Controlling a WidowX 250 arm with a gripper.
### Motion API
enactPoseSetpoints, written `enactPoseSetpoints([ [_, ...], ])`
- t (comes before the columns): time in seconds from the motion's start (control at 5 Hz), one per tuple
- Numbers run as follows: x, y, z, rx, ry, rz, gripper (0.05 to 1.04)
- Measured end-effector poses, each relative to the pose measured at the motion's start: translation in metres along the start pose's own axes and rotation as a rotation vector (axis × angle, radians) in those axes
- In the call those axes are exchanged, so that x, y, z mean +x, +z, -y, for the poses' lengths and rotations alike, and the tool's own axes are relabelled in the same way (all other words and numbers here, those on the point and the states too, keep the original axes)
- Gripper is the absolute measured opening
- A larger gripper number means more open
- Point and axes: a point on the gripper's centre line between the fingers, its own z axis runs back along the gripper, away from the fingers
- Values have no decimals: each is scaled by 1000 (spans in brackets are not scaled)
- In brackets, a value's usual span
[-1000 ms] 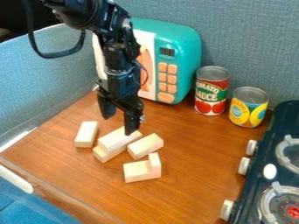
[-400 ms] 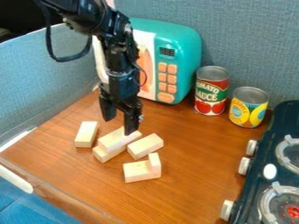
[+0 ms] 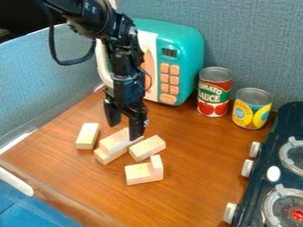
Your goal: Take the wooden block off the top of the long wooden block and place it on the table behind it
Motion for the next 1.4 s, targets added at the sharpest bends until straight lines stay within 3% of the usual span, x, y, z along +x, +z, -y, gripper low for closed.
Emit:
enactPoseSetpoints([
  [0.4,-4,-13,2,11,1,-51,1001],
  [0.6,-7,-22,3,10,15,-93,950],
  [0.8,-6,-21,2,16,19,-85,655],
  [1.0,-6,-21,2,12,29,-85,566],
  [1.2,-7,-21,4,-2,40,-91,566],
  [1.4,-6,-13,3,-39,67,-56,566],
])
